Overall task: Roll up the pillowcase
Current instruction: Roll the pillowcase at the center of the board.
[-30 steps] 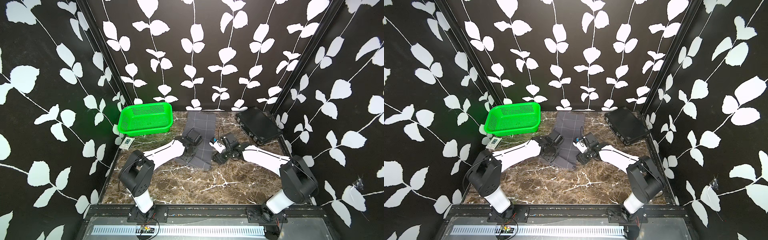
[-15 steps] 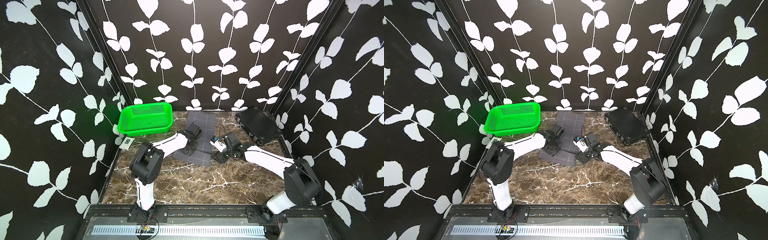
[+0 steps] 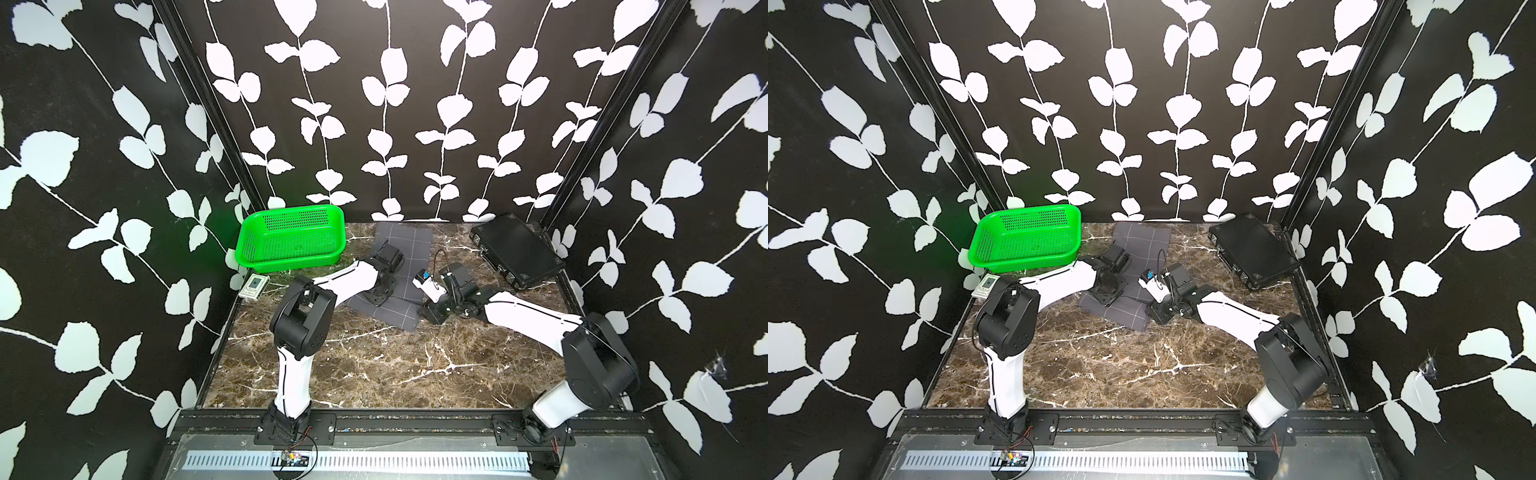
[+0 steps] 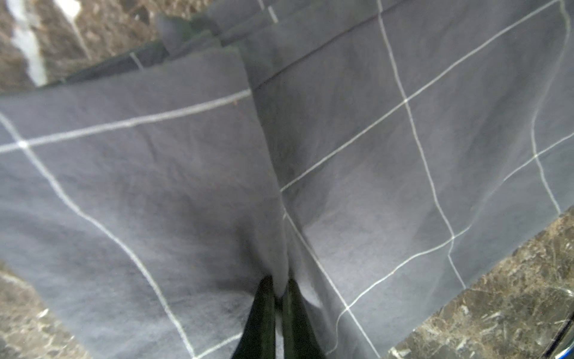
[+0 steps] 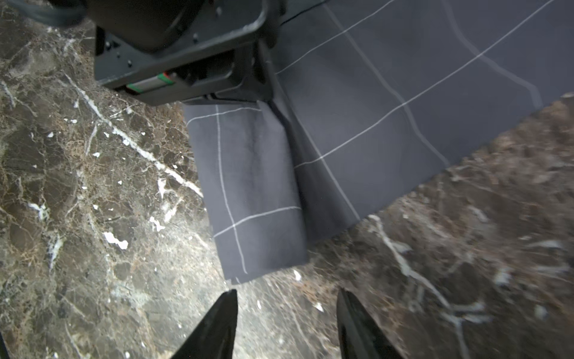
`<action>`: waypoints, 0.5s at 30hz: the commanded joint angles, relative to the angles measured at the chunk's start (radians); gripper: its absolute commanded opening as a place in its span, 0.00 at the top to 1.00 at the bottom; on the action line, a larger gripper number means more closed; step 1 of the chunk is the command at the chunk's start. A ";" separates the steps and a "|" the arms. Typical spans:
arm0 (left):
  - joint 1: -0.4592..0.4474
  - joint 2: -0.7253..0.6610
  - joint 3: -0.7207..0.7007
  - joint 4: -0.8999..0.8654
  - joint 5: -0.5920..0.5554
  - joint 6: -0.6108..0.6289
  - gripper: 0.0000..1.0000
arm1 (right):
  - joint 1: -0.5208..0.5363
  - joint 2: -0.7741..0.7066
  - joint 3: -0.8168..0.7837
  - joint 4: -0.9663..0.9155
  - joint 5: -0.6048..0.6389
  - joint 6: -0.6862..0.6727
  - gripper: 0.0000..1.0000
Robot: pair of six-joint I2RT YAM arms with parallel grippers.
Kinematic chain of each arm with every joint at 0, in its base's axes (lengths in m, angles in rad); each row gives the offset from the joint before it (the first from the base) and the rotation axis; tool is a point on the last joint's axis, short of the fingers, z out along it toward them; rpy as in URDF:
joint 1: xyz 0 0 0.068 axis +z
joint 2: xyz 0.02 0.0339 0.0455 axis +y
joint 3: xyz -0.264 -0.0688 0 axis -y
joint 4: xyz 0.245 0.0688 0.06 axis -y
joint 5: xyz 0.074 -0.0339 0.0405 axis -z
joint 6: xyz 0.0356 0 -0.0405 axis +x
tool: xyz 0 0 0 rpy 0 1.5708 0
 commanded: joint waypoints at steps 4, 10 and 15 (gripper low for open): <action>0.023 0.012 0.032 -0.002 -0.025 0.040 0.91 | 0.019 0.157 0.104 0.055 0.071 -0.021 0.56; 0.027 -0.005 0.032 0.010 -0.030 0.066 0.80 | 0.016 0.236 0.166 0.065 0.095 -0.022 0.65; 0.029 -0.082 -0.006 0.006 -0.077 0.115 0.52 | 0.016 0.289 0.183 0.044 0.091 -0.015 0.69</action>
